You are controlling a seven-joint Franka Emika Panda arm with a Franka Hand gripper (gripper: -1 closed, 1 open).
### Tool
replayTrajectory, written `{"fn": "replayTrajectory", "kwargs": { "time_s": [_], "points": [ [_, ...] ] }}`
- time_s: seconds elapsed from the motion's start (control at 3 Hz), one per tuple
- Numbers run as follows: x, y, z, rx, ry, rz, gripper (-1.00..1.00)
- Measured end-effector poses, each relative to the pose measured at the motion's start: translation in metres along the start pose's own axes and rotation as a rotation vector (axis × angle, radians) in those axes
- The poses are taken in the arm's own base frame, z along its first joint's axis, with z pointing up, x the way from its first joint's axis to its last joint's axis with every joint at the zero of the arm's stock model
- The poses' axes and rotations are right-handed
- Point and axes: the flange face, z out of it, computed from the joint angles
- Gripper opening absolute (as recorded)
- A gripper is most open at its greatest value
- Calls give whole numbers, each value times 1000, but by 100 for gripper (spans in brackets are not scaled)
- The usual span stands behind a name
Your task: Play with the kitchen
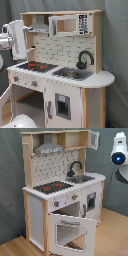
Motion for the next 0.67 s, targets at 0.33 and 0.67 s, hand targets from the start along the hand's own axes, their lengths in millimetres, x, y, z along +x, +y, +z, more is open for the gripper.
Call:
{"fn": "replayTrajectory", "kwargs": {
  "time_s": [0.33,0.67],
  "points": [
    [1,15,20,36,26,48,100],
    [-3,34,44,69,31,96,100]
  ]
}}
